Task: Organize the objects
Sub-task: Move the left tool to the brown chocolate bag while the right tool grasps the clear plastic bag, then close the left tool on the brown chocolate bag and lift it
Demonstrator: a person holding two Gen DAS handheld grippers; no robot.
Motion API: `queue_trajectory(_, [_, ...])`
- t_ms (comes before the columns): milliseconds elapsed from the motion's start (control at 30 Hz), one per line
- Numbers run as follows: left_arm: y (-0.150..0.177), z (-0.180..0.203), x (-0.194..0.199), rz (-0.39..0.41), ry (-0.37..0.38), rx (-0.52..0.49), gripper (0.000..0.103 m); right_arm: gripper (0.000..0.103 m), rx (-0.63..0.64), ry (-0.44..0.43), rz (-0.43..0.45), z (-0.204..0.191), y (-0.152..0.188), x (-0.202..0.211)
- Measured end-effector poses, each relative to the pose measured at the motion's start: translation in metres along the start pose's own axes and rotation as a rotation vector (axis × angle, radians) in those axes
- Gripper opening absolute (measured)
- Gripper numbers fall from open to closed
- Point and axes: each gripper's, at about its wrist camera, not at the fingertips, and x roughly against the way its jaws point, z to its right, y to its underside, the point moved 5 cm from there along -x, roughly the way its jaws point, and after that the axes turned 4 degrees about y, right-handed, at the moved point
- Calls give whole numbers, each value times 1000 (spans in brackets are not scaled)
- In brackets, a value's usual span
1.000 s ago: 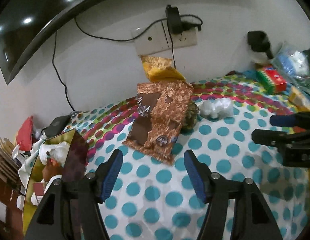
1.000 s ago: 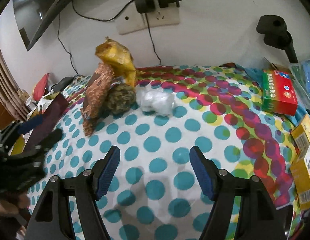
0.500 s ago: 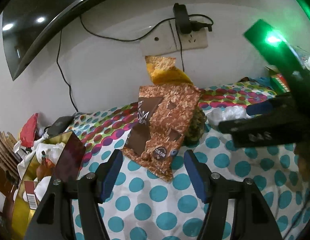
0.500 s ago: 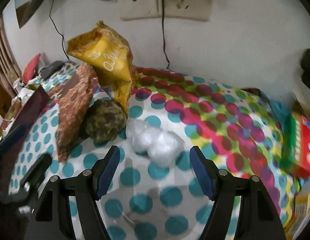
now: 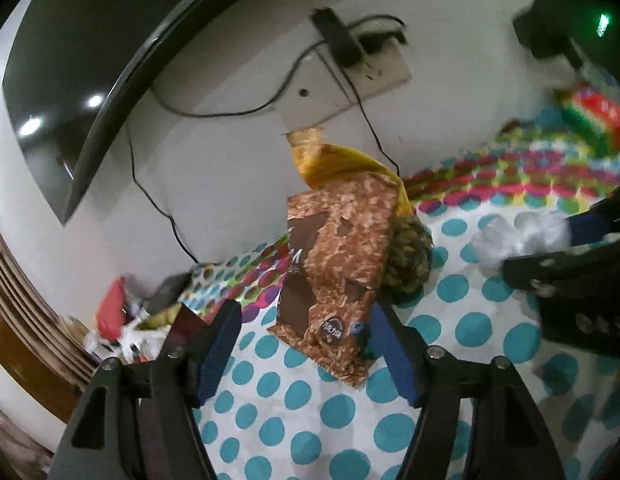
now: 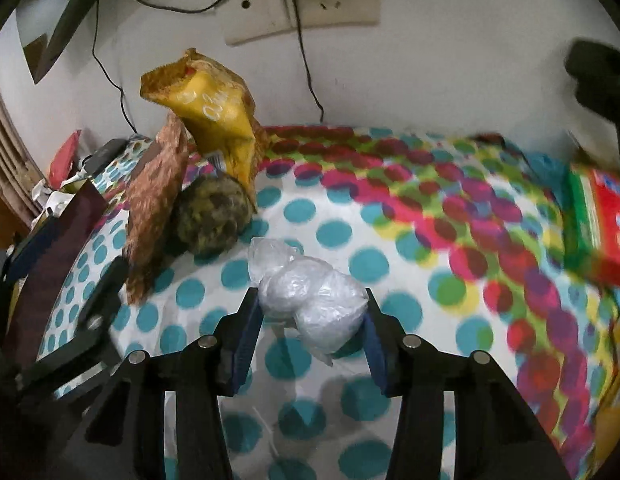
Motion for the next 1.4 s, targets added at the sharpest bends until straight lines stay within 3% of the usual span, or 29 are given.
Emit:
queue_trajectory(133, [-8,2,-6,14,-19,-18,71,47,39,23,8,-5,1,-2])
queue_trajectory(267, [-10,-2,-23,-48,1,7,75,51,55,28,4,-8,2,-5])
queue_trajectory(400, [-15,-2,-38,-66,-38,-14,75,53,72,42,1,-11,4,-6])
queue_trajectory(567, [-15,0,-59,-143,-96,-41,75,55,52,10,4,-9,3,-6])
queue_trajectory(767, [-9,-7,-82,-246,-115,-11,75,59,59,2,1,-7,3,-7])
queue_trajectory(800, [-9,-8,-84,-254,-106,-2,73,61,64,4,1,-9,3,-7])
queue_trajectory(833, [-7,-10,-85,-259,-86,11,59,62,70,7,-1,-8,3,-7])
queue_trajectory(867, [-6,-10,-86,-266,-71,18,38,63,72,9,-1,-9,3,-7])
queue_trajectory(1033, [-5,-18,-81,-242,-39,67,29,61,72,16,0,-9,3,-7])
queue_trajectory(1100, [-7,-20,-78,-223,-33,81,28,48,68,30,4,-8,3,-7])
queue_trajectory(1400, [-10,-45,-61,-131,-84,188,25,42,90,63,15,-14,2,-5])
